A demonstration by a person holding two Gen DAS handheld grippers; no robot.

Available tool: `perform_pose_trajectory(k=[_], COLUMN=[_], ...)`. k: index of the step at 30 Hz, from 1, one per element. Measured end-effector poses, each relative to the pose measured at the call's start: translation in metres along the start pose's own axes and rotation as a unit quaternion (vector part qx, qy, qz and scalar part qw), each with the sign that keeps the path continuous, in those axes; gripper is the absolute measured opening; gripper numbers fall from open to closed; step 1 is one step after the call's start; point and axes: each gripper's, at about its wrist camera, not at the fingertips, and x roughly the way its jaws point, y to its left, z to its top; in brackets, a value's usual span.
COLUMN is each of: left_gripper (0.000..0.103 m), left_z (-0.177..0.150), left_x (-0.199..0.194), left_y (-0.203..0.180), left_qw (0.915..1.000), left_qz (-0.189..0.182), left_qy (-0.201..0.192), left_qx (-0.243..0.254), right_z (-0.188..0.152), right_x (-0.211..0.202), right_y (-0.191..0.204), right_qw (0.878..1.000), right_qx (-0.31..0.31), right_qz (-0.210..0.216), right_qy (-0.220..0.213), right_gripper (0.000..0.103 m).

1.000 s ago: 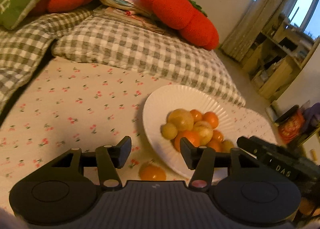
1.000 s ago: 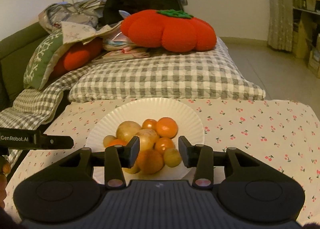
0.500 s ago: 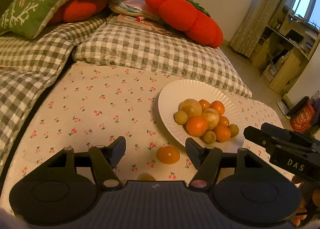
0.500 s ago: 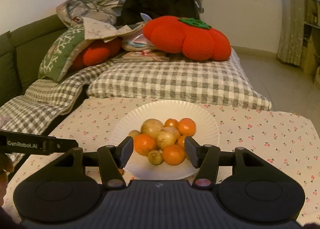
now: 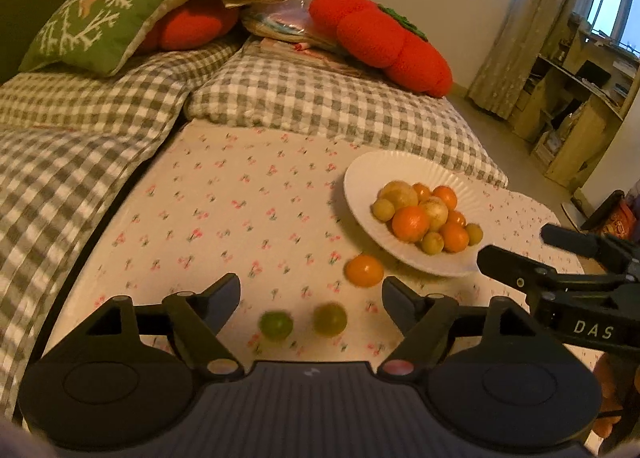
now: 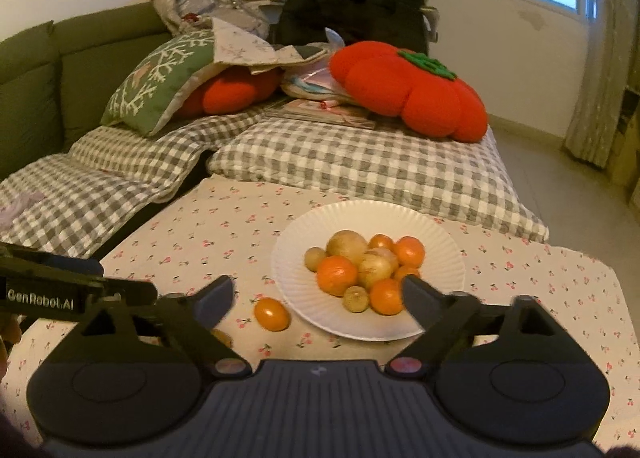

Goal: Organize fruits
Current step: 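Withdraw both open grippers toward the remaining fruits on the sheet, then grasp the pale yellow round fruit on the sheet with the left gripper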

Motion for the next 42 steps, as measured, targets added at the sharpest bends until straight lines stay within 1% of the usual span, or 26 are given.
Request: perform_pose_trajectory(k=[3, 6, 7, 12, 15, 17, 19, 21, 22, 24, 26, 29, 30, 32, 33, 34, 35, 36, 38, 40, 42], left_gripper=[0.070, 0.076, 0.077, 0.087, 0.088, 0.091, 0.092, 0.092, 0.092, 0.092, 0.092, 0.092, 0.092, 0.092, 0.092, 0.092, 0.091, 0.091, 0.089, 0.081, 0.059], left_z=[-0.011, -0.022, -0.026, -0.048, -0.059, -0.067, -0.078, -0.089, -0.095, -0.104, -0.110, -0.117, -0.119, -0.124, -0.127, -0.130, -0.133, -0.134, -0.135, -0.135, -0.139], left_x=[-0.006, -0.012, -0.014, -0.017, -0.016, -0.017, -0.017, -0.016, -0.015, -0.016, -0.018, -0.020, -0.021, -0.022, -0.023, -0.024, -0.024, -0.023, -0.018, -0.013, -0.011], left_y=[0.007, 0.014, 0.017, 0.026, 0.031, 0.032, 0.027, 0.022, 0.019, 0.014, 0.010, 0.009, 0.009, 0.007, 0.007, 0.005, 0.003, 0.001, 0.000, 0.003, 0.004], left_qw=[1.0000, 0.9999, 0.9998, 0.9995, 0.9993, 0.9994, 0.9991, 0.9981, 0.9975, 0.9965, 0.9958, 0.9960, 0.9963, 0.9962, 0.9957, 0.9948, 0.9940, 0.9936, 0.9936, 0.9944, 0.9940], left_qz=[0.009, 0.015, 0.016, 0.026, 0.023, 0.021, 0.020, 0.009, 0.002, -0.009, -0.022, -0.023, -0.019, -0.017, -0.025, -0.039, -0.044, -0.045, -0.046, -0.045, -0.048], left_qy=[0.003, 0.006, 0.007, 0.015, 0.024, 0.026, 0.033, 0.041, 0.045, 0.049, 0.050, 0.048, 0.044, 0.043, 0.044, 0.044, 0.047, 0.050, 0.055, 0.065, 0.071], left_qx=[0.002, -0.004, -0.007, -0.009, -0.014, -0.006, 0.019, 0.044, 0.054, 0.067, 0.074, 0.073, 0.071, 0.074, 0.077, 0.083, 0.088, 0.091, 0.087, 0.071, 0.068], right_z=[-0.003, -0.004, -0.004, -0.012, -0.020, -0.025, -0.030, -0.036, -0.039, -0.044, -0.049, -0.053, -0.055, -0.062, -0.065, -0.068, -0.069, -0.071, -0.073, -0.074, -0.074], right_x=[-0.005, -0.010, -0.010, -0.009, -0.015, -0.021, -0.024, -0.024, -0.024, -0.025, -0.031, -0.037, -0.038, -0.034, -0.032, -0.030, -0.030, -0.030, -0.032, -0.034, -0.036], right_y=[0.014, 0.028, 0.033, 0.053, 0.058, 0.059, 0.059, 0.059, 0.059, 0.057, 0.052, 0.043, 0.041, 0.035, 0.034, 0.035, 0.037, 0.039, 0.038, 0.036, 0.034], right_qw=[1.000, 1.000, 1.000, 1.000, 1.000, 1.000, 0.999, 0.998, 0.998, 0.996, 0.993, 0.988, 0.986, 0.978, 0.975, 0.974, 0.975, 0.976, 0.976, 0.975, 0.978], right_qx=[-0.003, -0.001, -0.001, -0.014, -0.006, 0.010, 0.025, 0.037, 0.044, 0.060, 0.093, 0.135, 0.149, 0.182, 0.190, 0.192, 0.187, 0.181, 0.184, 0.190, 0.181], right_qz=[0.005, 0.013, 0.014, 0.009, 0.003, 0.000, -0.006, -0.009, -0.005, 0.019, 0.034, 0.037, 0.040, 0.057, 0.060, 0.057, 0.046, 0.037, 0.034, 0.029, 0.013], right_qy=[-0.003, -0.007, -0.005, 0.020, 0.024, 0.024, 0.027, 0.040, 0.052, 0.070, 0.063, 0.061, 0.066, 0.088, 0.099, 0.106, 0.111, 0.113, 0.114, 0.110, 0.103], right_gripper=[0.102, 0.103, 0.103, 0.103, 0.103, 0.103, 0.103, 0.103, 0.103, 0.102, 0.102, 0.102, 0.102, 0.100, 0.097, 0.097, 0.097, 0.097, 0.097, 0.098, 0.098])
